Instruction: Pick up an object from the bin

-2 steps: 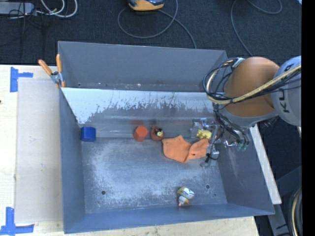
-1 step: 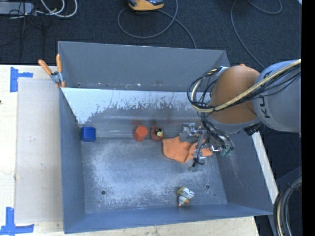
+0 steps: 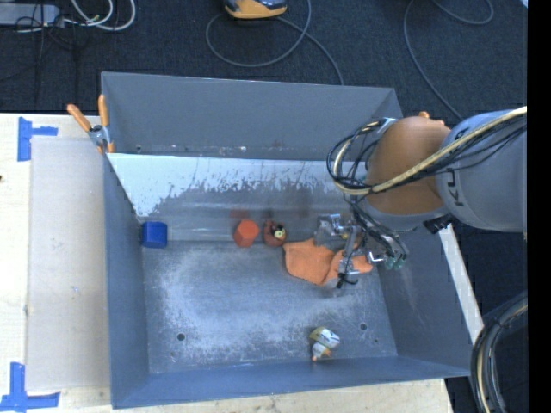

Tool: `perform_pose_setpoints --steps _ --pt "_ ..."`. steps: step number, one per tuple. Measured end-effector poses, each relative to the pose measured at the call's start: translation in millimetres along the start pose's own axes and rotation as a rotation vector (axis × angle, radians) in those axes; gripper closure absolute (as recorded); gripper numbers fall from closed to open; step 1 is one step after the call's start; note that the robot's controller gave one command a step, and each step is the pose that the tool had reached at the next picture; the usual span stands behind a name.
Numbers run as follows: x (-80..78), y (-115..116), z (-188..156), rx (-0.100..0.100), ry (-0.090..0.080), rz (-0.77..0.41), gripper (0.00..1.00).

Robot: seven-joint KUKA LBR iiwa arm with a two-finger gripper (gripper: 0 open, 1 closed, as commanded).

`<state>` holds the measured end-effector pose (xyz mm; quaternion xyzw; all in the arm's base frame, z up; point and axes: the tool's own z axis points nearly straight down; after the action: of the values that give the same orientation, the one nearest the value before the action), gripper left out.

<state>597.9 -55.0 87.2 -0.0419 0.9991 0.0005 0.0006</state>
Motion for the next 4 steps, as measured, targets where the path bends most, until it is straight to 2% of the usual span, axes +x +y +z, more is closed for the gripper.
perform_pose_setpoints --steps 1,2,3,4 --pt "-4.6 5 13 0.000 0.002 -0.283 0.00" --pt "25.2 0 17 0.000 -0.001 0.214 1.00" --pt "25.1 0 17 0.000 0.000 0.213 1.00" --pt "26.4 -1 -30 -0.002 0.008 0.226 1.00"
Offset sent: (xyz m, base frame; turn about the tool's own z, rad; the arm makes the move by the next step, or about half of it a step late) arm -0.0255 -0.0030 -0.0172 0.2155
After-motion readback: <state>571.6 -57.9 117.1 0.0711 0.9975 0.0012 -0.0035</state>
